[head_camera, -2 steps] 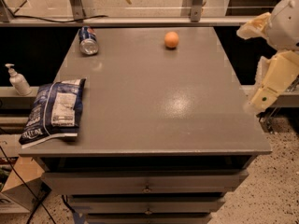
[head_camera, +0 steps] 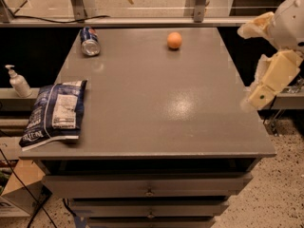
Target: Move pepsi can near blue chip bag
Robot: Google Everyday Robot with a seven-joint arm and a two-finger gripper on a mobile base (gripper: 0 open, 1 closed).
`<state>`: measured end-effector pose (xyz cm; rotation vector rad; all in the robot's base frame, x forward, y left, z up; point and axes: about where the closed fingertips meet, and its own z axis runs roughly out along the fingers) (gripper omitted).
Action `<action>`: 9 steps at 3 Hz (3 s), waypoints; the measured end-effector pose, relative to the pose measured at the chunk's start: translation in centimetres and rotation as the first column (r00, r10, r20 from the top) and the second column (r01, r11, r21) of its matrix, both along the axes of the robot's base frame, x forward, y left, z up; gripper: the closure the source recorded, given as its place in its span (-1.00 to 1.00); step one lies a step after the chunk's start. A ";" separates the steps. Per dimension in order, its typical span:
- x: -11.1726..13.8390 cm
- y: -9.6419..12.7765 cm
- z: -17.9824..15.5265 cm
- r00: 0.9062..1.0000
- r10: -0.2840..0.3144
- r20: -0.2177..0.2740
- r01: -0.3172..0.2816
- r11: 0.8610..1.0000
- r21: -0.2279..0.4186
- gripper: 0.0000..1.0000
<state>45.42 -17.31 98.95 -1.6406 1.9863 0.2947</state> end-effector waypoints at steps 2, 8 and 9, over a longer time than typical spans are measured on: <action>5.3 7.1 -0.4 0.992 0.106 0.063 -0.118 0.966 0.232 -1.00; 20.7 21.4 -3.7 0.989 0.053 0.140 -0.102 0.924 0.370 -1.00; 24.9 23.8 -4.7 0.988 0.003 0.154 -0.065 0.916 0.396 -1.00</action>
Offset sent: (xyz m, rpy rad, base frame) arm 0.0924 0.1144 -0.0071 0.3651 -0.0765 0.1896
